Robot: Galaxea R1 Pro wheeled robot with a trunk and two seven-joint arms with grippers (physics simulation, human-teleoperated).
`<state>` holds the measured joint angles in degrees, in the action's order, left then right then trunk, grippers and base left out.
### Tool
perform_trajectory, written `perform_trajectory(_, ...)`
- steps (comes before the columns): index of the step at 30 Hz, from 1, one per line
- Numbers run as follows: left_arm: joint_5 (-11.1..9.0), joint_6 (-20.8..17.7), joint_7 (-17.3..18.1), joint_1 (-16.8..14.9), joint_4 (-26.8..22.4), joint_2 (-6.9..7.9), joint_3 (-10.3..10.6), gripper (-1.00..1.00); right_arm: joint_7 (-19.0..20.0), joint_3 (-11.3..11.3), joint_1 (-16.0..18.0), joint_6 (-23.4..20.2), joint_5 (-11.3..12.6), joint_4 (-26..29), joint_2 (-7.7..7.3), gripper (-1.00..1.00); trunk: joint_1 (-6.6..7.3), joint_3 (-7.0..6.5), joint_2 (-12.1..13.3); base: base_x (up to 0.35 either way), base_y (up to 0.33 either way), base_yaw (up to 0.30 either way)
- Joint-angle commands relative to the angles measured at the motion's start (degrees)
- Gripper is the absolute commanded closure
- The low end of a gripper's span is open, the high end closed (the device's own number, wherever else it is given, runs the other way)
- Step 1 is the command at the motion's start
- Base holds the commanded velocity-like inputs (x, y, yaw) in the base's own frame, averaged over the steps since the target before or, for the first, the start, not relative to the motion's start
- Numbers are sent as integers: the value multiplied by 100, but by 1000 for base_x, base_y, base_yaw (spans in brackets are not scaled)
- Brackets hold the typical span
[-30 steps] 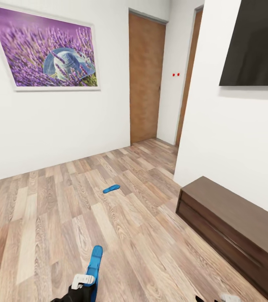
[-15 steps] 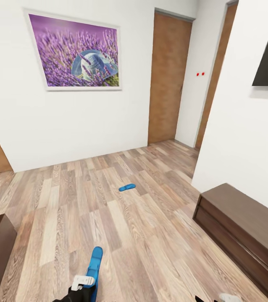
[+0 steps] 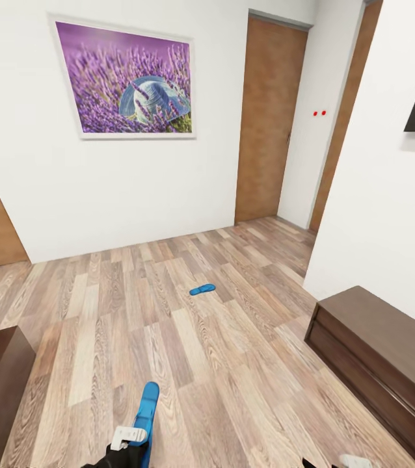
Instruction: In the bedroom, move the book from the bed onto either nightstand, and place the two sandals side by side next to the bed.
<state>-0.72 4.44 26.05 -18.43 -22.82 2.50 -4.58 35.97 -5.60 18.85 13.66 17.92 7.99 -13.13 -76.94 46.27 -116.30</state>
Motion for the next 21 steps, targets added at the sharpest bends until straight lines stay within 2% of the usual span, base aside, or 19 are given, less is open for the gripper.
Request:
perform_trajectory(1,-7,4,40,-5,6,-3,-31,100,35,-47,4,9,-17,-8,0,-100,1,13,-2,0,0,0)
perform_trajectory(11,0,4,40,-3,6,-74,-34,100,33,-47,4,6,-17,-8,-3,-100,1,102,-2,0,0,0)
perform_trajectory(21,9,4,40,-3,6,-83,-34,100,33,-47,4,7,-17,-7,-5,-100,1,192,-2,0,0,0)
